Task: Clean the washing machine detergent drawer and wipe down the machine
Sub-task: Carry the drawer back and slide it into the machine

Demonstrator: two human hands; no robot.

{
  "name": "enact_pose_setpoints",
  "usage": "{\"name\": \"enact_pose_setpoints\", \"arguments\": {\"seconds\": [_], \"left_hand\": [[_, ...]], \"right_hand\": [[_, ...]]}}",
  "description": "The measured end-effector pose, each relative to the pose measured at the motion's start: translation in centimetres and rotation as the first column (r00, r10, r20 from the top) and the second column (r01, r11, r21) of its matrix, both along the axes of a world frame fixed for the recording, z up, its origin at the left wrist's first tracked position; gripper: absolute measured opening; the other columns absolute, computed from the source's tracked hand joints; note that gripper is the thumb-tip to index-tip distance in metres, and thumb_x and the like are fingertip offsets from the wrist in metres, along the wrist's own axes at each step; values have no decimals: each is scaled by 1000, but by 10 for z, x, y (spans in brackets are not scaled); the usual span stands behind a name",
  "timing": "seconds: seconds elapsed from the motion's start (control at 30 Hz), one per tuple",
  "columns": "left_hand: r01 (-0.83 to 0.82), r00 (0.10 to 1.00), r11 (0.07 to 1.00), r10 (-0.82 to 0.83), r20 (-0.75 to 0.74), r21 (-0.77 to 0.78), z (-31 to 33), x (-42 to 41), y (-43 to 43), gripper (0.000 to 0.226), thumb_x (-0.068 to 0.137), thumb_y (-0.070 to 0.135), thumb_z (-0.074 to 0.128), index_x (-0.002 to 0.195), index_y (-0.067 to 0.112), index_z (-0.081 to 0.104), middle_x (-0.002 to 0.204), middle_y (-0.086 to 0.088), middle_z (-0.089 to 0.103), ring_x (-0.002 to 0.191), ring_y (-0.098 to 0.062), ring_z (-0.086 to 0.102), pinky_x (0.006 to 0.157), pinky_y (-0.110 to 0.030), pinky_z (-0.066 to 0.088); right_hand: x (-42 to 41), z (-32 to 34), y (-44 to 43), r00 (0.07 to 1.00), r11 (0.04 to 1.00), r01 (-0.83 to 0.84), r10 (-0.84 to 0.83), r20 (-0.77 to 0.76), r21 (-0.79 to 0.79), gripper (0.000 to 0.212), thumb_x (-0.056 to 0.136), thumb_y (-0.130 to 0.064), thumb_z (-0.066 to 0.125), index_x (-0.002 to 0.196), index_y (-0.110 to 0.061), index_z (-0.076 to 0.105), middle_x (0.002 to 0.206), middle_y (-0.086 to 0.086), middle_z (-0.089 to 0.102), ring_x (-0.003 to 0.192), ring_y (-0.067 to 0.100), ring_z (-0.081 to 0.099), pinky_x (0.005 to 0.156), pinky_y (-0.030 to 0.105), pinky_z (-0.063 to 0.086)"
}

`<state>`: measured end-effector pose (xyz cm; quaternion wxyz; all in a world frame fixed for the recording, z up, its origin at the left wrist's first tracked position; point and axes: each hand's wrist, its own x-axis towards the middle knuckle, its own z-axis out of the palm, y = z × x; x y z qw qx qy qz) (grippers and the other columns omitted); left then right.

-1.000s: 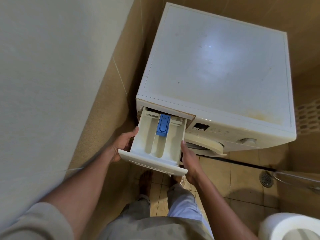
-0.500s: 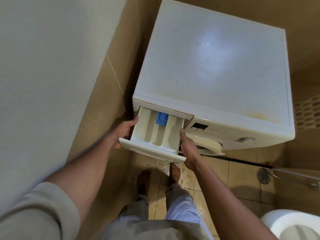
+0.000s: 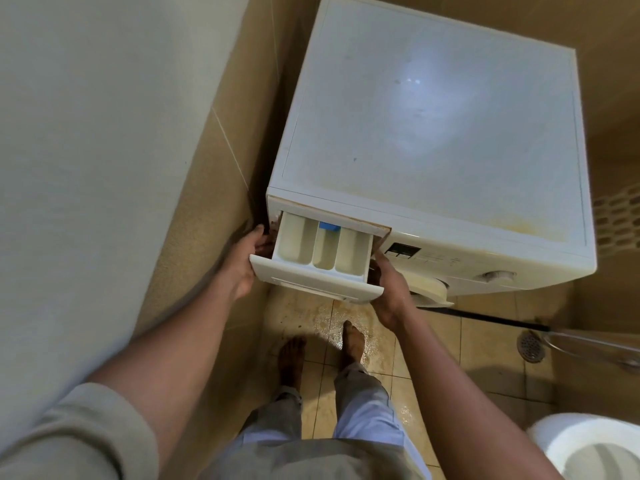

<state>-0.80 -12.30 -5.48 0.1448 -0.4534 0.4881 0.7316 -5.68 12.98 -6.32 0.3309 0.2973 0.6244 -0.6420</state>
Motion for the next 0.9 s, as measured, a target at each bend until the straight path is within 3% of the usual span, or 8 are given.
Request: {"name": "enact_pose_setpoints", "arguments": {"seconds": [0.1,0.2,0.27,0.4,0.5,0.57,0.77,0.9], "left_hand": [[-177,979,976,187,76,-124,-16,25,15,27,106,32,39,108,17,62,95,-8,67,84,-18,61,71,-30,47],[-267,941,940,302,154,-212,-25,52,39,34,108,36,32,97,20,59,82,-2,56,70,-14,51,63,-28,43],[-284,933,935,320,165,-212,-22,68,60,43,107,49,30,98,16,57,85,-2,55,76,-16,54,72,-33,48],[-268,962,957,272,25,-115,3,84,97,53,101,61,33,118,16,56,107,-7,64,100,-23,63,90,-42,53],[-283,955,959,283,-91,8,15,83,110,62,94,66,46,115,12,68,103,-13,75,100,-27,71,91,-42,55],[-299,945,951,306,-112,79,21,77,109,61,84,65,61,116,14,70,108,-14,76,105,-28,71,95,-41,53],[-342,927,921,363,-94,186,25,55,97,56,76,38,82,119,8,65,118,-23,71,105,-32,71,81,-35,55],[-360,916,911,386,-108,201,22,48,98,49,78,31,82,117,6,64,122,-27,68,115,-38,67,92,-41,56]], "right_hand": [[32,-10,-1,986,976,160,-149,-79,150,22,103,-12,44,112,-11,64,118,14,67,102,25,66,83,38,57],[71,-21,-13,957,921,280,-288,-9,271,20,103,-13,40,117,-13,55,108,10,65,87,20,62,76,37,51],[95,-22,-25,957,923,256,-283,56,288,23,101,-14,42,121,-10,53,98,7,63,82,20,60,74,37,48],[119,0,-56,977,981,191,-191,95,17,27,94,-6,55,121,-1,53,107,16,62,96,26,61,87,41,52],[116,21,-71,970,939,240,-222,101,-244,46,85,-17,71,123,5,60,103,14,69,98,25,63,91,40,50],[107,34,-71,959,895,284,-259,120,-343,39,83,-25,75,114,-3,68,99,10,73,102,24,64,99,40,47],[89,51,-73,907,809,421,-371,200,-411,47,72,-27,81,109,-5,63,107,18,70,108,30,63,107,42,46],[84,44,-74,911,819,412,-376,170,-399,47,74,-29,82,110,-4,64,112,21,69,109,31,63,107,44,48]]}}
